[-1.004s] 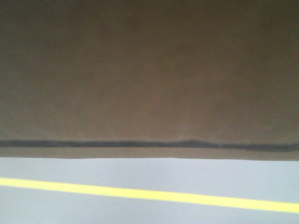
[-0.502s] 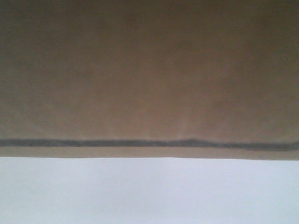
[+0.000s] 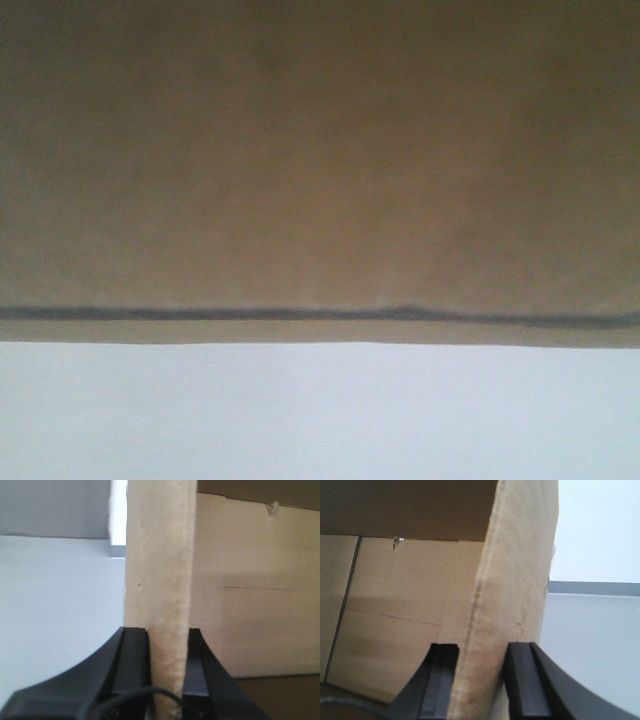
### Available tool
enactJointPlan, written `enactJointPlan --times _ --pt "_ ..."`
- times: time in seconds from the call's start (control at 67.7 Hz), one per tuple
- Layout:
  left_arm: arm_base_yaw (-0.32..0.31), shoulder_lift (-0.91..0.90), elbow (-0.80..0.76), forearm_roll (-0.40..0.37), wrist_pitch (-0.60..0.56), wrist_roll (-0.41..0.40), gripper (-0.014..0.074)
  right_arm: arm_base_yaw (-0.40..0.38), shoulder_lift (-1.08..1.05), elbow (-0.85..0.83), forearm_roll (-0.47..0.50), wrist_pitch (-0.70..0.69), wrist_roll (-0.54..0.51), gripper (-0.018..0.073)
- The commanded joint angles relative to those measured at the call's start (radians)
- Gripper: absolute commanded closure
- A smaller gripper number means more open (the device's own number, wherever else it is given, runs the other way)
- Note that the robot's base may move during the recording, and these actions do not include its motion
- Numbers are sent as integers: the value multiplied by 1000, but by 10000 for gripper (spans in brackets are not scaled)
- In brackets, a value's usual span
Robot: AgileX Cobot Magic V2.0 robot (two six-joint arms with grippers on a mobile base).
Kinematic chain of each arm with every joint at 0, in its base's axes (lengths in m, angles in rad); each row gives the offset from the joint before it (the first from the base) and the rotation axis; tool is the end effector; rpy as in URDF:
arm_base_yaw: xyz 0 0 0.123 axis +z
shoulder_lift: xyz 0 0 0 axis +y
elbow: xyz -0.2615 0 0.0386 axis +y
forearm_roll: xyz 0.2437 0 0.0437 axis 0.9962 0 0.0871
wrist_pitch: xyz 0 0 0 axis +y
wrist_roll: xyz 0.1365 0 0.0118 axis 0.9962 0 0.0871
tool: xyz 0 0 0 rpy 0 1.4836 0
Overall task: Grab box from left shelf to table start
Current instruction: 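Carry the box with both grippers while driving toward the white table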
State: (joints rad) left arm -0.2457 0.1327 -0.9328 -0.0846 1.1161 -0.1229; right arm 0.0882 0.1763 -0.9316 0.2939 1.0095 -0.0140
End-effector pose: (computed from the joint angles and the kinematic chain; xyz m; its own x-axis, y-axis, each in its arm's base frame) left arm 0.0143 -0.0143 0.3702 -0.2660 -0.0972 -0.9591 0.2754 0.9458 -0.1722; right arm 0.0251 0.0360 0.3861 -0.1919 0.1244 -0.9735 -0.3024 0.9362 0.1792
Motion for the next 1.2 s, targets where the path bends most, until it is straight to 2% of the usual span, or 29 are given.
enactJointPlan --times 0.0,1.181 --pt "-8 16 -37 -60 -185 -19 697 -1 23 -30 -31 -154 -21 500" --pt "-8 21 -37 -60 -178 -19 697 -1 23 -30 -31 -151 -21 500"
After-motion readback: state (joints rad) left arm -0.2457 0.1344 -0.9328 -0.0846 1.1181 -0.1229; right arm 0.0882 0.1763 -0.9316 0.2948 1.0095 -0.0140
